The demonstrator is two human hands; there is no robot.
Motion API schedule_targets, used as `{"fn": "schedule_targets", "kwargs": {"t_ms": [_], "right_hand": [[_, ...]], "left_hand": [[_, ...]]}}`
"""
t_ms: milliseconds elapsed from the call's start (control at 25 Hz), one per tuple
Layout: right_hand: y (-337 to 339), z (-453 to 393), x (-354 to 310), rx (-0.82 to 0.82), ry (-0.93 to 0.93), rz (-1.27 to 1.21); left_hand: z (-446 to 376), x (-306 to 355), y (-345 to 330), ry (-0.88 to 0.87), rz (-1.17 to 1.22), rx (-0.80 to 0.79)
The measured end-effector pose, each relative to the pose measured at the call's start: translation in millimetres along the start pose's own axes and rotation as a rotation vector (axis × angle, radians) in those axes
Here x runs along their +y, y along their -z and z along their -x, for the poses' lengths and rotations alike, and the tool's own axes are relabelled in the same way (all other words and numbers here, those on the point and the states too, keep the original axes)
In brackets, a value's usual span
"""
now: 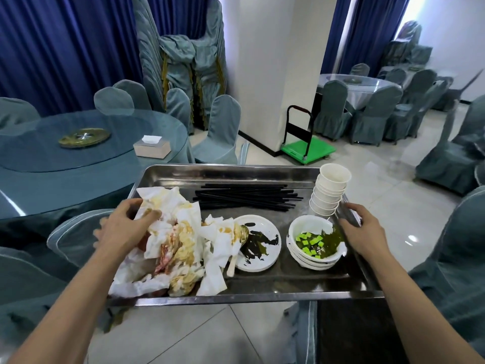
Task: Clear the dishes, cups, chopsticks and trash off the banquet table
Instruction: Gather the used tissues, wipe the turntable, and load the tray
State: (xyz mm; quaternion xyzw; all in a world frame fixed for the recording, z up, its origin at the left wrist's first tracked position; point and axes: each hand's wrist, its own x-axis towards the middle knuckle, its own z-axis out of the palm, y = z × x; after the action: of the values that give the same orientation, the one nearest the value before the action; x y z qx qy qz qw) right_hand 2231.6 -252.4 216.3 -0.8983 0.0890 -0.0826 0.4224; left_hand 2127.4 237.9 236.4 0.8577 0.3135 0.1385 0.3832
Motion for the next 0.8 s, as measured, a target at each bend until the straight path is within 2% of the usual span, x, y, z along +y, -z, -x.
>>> {"fn": "schedule_targets", "kwargs": {"t_ms": [360,800], "right_hand": [[-35.3,-96.0,-4.7,0.103,-0.113,0.002],[-81.5,-220.2,-20.8,0.266,-0.253,0.030]], "left_hand": [[-142.8,53.2,-78.4,-0.037,0.036,-0.123],[-339.5,152.0,-173.1,-0.203,0.017,-0.284]]}}
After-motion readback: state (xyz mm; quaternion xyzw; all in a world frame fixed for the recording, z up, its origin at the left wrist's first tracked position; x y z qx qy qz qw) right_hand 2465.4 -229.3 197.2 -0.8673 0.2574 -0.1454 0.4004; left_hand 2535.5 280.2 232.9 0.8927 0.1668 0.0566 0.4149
